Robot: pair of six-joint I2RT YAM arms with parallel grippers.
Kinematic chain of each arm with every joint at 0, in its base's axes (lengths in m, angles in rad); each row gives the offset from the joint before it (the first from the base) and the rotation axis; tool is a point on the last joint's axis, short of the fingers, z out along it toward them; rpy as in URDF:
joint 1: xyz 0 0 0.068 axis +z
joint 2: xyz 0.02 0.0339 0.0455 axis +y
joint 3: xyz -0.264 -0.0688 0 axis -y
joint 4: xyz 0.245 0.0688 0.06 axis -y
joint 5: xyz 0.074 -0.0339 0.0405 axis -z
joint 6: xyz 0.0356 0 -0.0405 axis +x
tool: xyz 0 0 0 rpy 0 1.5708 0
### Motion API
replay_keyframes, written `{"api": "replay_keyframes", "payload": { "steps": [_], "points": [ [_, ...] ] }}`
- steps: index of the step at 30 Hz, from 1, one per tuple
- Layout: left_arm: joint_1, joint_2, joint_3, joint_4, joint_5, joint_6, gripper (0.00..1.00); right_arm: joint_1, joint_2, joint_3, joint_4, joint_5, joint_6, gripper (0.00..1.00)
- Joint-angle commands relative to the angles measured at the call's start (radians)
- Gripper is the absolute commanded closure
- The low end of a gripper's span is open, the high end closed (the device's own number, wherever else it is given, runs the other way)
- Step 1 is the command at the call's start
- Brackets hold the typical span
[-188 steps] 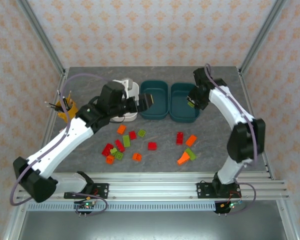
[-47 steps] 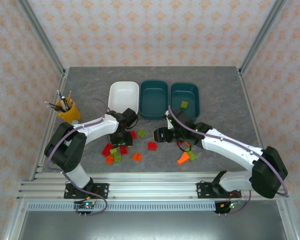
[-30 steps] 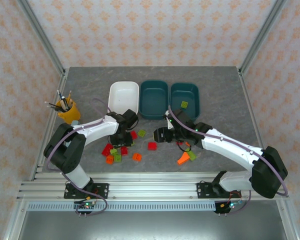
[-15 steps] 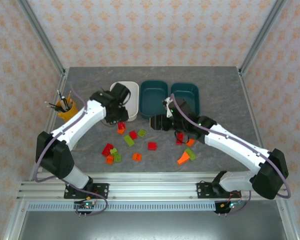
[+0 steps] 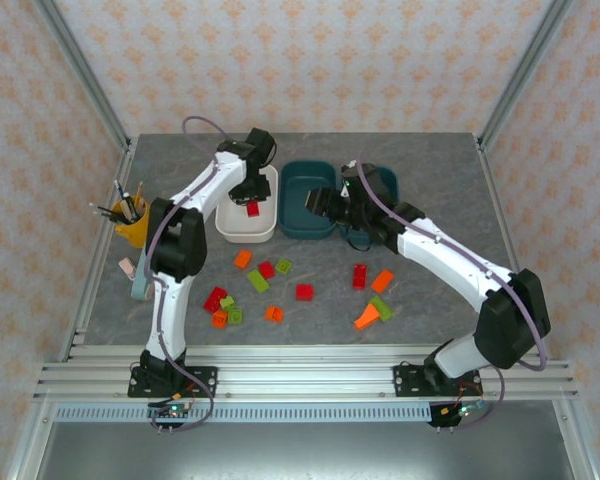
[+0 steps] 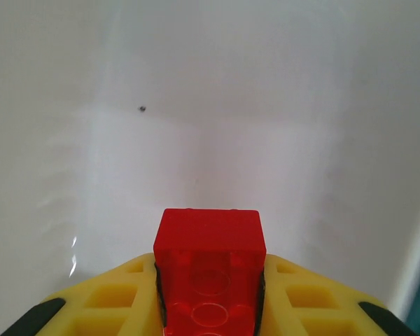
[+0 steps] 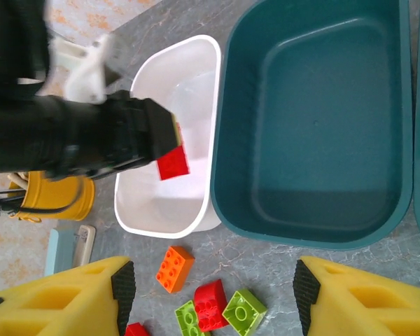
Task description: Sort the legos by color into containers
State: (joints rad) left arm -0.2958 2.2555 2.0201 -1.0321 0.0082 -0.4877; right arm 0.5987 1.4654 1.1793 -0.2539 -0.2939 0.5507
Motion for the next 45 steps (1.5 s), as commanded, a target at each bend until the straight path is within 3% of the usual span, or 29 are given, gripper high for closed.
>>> {"api": "replay_keyframes", "payload": {
  "steps": [1, 4, 9, 18, 26, 31, 36, 40, 45],
  "points": [
    [0.019, 0.038, 0.072, -0.041, -0.052, 0.038, 0.67, -0.003, -0.008, 0.036, -0.03, -0.011, 0.018, 0.37],
    [0.023, 0.076, 0.093, -0.049, -0.054, 0.044, 0.66, -0.005, -0.009, 0.031, -0.079, -0.011, 0.004, 0.37],
    [0.023, 0.075, 0.094, -0.057, -0.045, 0.049, 0.47, -0.005, -0.015, 0.03, -0.159, 0.003, -0.03, 0.36],
    [0.014, -0.17, 0.035, -0.054, -0.062, 0.024, 0.3, -0.005, -0.101, 0.049, -0.389, 0.131, -0.104, 0.37],
    [-0.049, -0.622, -0.362, 0.077, 0.062, 0.046, 0.28, -0.005, -0.201, 0.039, -0.563, 0.158, -0.077, 0.37],
    [-0.182, -0.911, -0.685, 0.149, 0.134, 0.043, 0.26, -0.005, -0.227, 0.04, -0.75, 0.191, -0.047, 0.38],
    [-0.306, -1.165, -0.969, 0.22, 0.196, -0.009, 0.25, -0.005, -0.199, -0.005, -0.897, 0.079, 0.025, 0.39],
    [-0.341, -1.303, -1.107, 0.223, 0.208, -0.04, 0.25, -0.002, -0.212, -0.093, -0.898, 0.042, 0.085, 0.39],
    [-0.341, -1.382, -1.137, 0.201, 0.186, -0.069, 0.24, -0.002, -0.21, -0.177, -0.852, 0.03, 0.194, 0.39]
  ]
}}
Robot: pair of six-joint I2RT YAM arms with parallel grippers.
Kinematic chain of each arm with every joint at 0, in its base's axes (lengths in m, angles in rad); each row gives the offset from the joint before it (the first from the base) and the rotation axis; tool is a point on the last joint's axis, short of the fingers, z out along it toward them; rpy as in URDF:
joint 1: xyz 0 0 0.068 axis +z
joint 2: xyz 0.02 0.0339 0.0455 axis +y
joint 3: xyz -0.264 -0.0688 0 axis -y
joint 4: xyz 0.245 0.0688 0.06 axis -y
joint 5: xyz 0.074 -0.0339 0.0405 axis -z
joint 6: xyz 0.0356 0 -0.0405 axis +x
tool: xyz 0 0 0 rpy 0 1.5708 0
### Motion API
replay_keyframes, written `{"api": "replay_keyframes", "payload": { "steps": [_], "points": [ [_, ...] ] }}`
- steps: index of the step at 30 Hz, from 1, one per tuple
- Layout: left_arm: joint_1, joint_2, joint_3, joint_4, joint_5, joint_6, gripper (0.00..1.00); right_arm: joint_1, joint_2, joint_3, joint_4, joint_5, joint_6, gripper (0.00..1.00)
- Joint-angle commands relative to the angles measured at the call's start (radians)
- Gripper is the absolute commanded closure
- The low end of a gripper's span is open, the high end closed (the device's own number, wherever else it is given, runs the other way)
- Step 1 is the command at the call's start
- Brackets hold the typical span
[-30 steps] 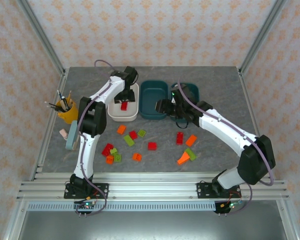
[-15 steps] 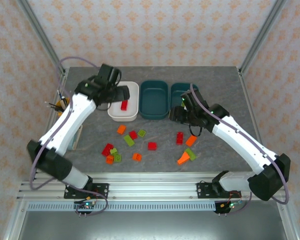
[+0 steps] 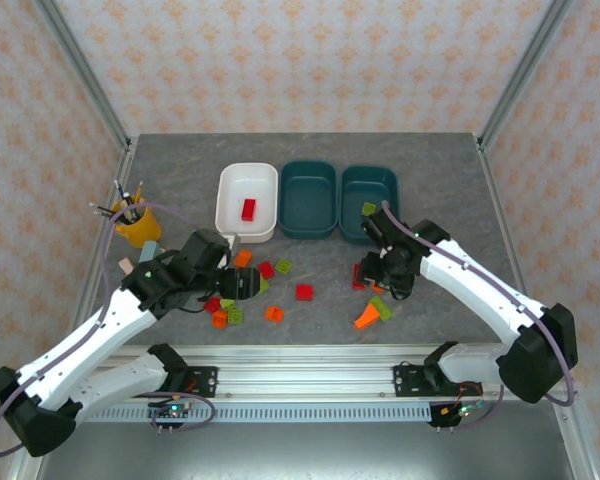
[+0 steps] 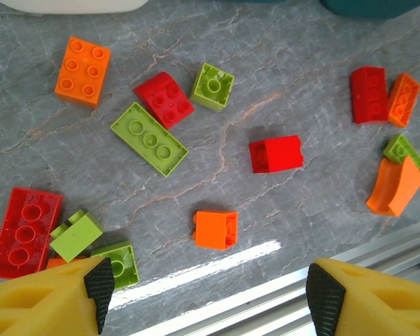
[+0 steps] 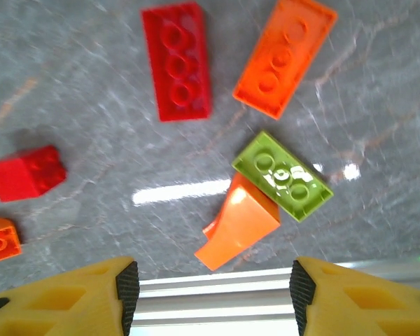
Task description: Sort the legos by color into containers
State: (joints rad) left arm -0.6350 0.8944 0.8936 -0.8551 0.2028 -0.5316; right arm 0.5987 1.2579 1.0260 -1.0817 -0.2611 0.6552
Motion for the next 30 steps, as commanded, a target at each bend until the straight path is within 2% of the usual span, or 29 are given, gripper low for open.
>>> {"api": "replay_keyframes", "payload": {
  "steps": [1, 4, 8, 13, 18, 23, 30],
  "points": [
    [-0.002, -0.023, -0.013, 0.026, -0.007, -0.026, 0.24, -0.005, -0.009, -0.03, -0.026, 0.063, 0.101, 0.39],
    [-0.003, -0.022, -0.022, 0.054, 0.015, -0.033, 0.24, -0.035, -0.022, -0.065, 0.027, 0.211, 0.118, 0.37],
    [-0.005, -0.029, -0.038, 0.1, 0.043, -0.035, 0.24, -0.129, 0.029, -0.142, 0.232, 0.15, 0.147, 0.37],
    [-0.005, -0.023, -0.029, 0.132, 0.063, -0.022, 0.23, -0.154, 0.164, -0.132, 0.373, 0.115, 0.146, 0.37],
    [-0.005, -0.025, -0.029, 0.182, 0.065, -0.04, 0.23, -0.179, 0.265, -0.121, 0.405, 0.105, 0.144, 0.37],
    [-0.006, -0.022, -0.017, 0.206, 0.052, -0.056, 0.23, -0.218, 0.297, -0.148, 0.43, 0.083, 0.132, 0.38],
    [-0.006, -0.008, -0.002, 0.208, 0.047, -0.061, 0.23, -0.224, 0.362, -0.147, 0.463, 0.053, 0.116, 0.46]
  ]
}}
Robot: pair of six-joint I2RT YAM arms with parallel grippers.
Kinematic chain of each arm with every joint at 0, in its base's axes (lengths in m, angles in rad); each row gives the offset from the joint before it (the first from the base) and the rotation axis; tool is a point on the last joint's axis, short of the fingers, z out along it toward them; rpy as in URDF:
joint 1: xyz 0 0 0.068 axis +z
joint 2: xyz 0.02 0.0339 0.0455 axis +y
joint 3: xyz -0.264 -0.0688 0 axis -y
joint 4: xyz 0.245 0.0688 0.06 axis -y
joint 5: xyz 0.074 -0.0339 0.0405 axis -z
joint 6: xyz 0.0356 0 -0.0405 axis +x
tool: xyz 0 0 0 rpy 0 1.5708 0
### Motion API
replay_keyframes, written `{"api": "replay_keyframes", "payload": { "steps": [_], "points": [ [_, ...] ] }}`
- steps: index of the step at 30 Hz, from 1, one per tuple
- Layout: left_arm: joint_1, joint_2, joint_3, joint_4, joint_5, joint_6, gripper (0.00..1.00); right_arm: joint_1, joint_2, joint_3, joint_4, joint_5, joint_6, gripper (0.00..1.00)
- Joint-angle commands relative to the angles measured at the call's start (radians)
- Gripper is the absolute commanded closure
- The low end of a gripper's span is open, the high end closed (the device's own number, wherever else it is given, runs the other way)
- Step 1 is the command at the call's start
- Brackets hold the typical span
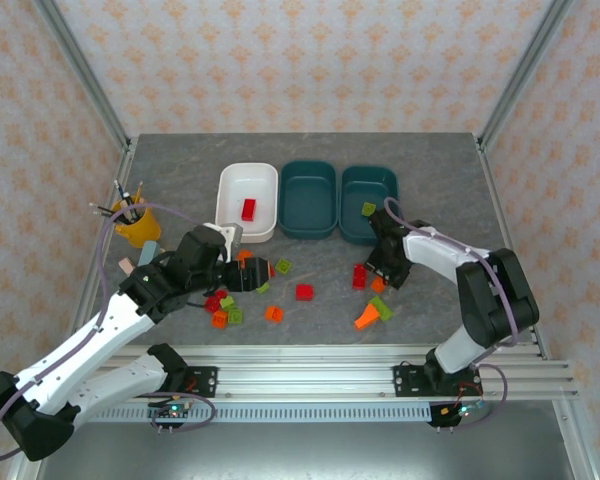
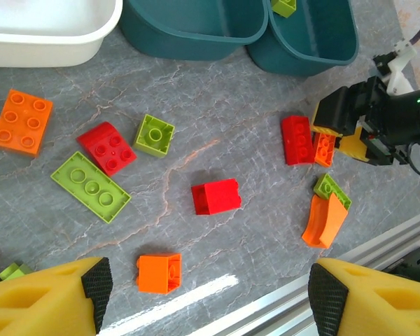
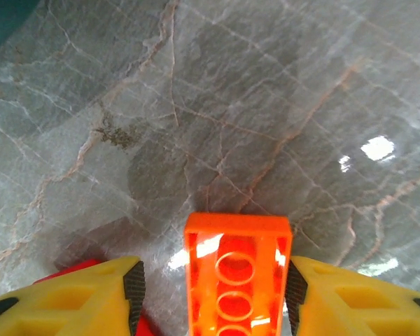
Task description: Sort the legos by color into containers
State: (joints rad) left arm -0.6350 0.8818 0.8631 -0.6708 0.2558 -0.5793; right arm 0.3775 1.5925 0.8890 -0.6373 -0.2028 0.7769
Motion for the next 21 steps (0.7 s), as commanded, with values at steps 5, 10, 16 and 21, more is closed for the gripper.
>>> {"api": "replay_keyframes", "payload": {
  "steps": [5, 10, 16, 21],
  "points": [
    [-0.007, 0.009, 0.036, 0.023, -0.005, -0.016, 0.23, -0.003, 0.033, -0.029, 0.015, 0.004, 0.011, 0.5],
    [-0.009, 0.014, 0.04, 0.027, -0.013, -0.022, 0.23, -0.004, 0.035, -0.037, 0.01, 0.021, 0.011, 0.64],
    [-0.008, 0.014, 0.041, 0.034, -0.034, -0.041, 0.23, -0.003, -0.038, -0.023, -0.022, 0.065, -0.004, 0.71],
    [-0.001, 0.035, 0.095, 0.016, -0.103, -0.109, 0.21, 0.046, -0.152, 0.097, -0.112, 0.122, -0.082, 0.74]
  ]
}}
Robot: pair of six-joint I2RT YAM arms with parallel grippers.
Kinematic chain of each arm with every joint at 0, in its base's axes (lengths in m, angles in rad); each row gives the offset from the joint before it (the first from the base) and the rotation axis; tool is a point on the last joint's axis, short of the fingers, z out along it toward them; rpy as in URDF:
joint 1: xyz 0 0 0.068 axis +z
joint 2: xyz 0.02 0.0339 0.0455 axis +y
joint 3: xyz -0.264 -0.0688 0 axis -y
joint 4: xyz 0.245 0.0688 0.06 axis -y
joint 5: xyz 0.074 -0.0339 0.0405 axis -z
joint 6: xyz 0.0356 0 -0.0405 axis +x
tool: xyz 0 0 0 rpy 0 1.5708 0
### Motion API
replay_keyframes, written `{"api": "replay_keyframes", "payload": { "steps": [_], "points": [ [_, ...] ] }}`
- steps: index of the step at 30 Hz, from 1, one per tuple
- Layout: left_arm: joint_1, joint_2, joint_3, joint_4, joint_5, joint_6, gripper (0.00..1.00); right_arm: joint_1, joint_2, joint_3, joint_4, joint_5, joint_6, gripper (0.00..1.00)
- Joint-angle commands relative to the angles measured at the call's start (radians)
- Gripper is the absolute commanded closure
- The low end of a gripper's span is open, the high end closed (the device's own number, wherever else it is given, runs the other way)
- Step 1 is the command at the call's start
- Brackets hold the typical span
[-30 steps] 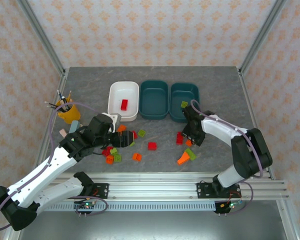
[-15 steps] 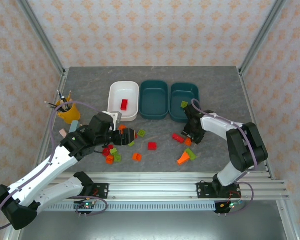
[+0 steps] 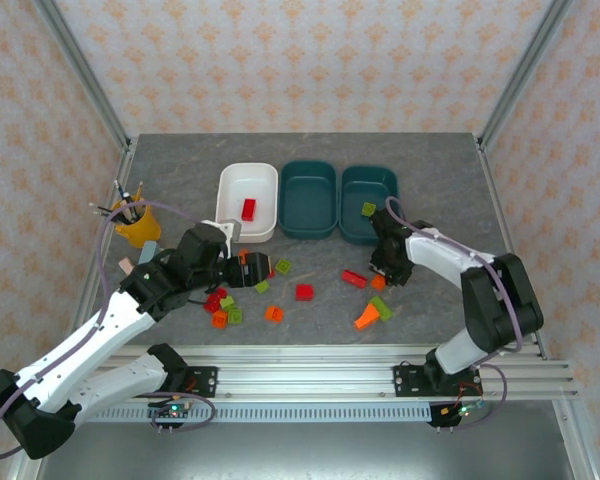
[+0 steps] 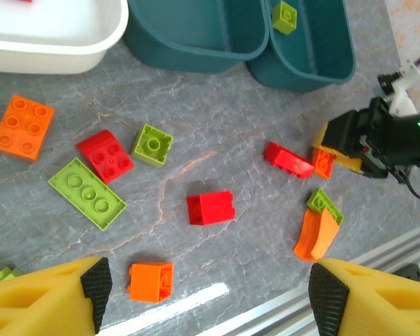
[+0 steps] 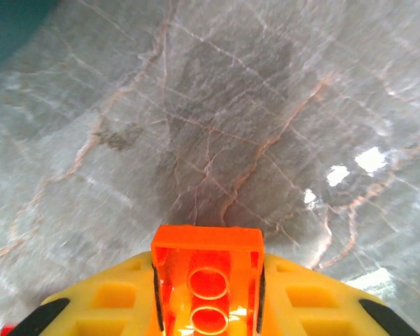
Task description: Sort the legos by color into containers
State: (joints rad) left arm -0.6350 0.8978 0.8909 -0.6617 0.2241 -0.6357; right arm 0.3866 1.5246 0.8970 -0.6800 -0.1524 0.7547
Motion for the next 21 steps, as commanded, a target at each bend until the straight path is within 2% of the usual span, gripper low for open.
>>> {"api": "replay_keyframes", "payload": {
  "steps": [1, 4, 8, 13, 18, 21],
  "points": [
    [0.005, 0.032, 0.091, -0.007, -0.086, -0.059, 0.21, 0.058, -0.091, 0.129, -0.084, 0.081, -0.076, 0.74],
    [0.043, 0.109, 0.177, -0.051, -0.104, -0.076, 0.21, 0.139, -0.047, 0.285, -0.118, 0.102, -0.128, 0.74],
    [0.146, 0.213, 0.27, -0.081, -0.081, -0.099, 0.21, 0.215, 0.128, 0.514, -0.129, 0.09, -0.18, 0.74],
    [0.25, 0.325, 0.349, -0.033, -0.022, -0.094, 0.21, 0.221, 0.404, 0.784, -0.142, 0.052, -0.232, 0.74],
    [0.287, 0.435, 0.445, -0.045, -0.02, -0.061, 0.21, 0.213, 0.7, 1.115, -0.237, 0.058, -0.28, 0.74],
    [0.295, 0.464, 0.456, -0.047, -0.013, -0.052, 0.21, 0.202, 0.825, 1.256, -0.282, 0.065, -0.28, 0.72]
  ]
}}
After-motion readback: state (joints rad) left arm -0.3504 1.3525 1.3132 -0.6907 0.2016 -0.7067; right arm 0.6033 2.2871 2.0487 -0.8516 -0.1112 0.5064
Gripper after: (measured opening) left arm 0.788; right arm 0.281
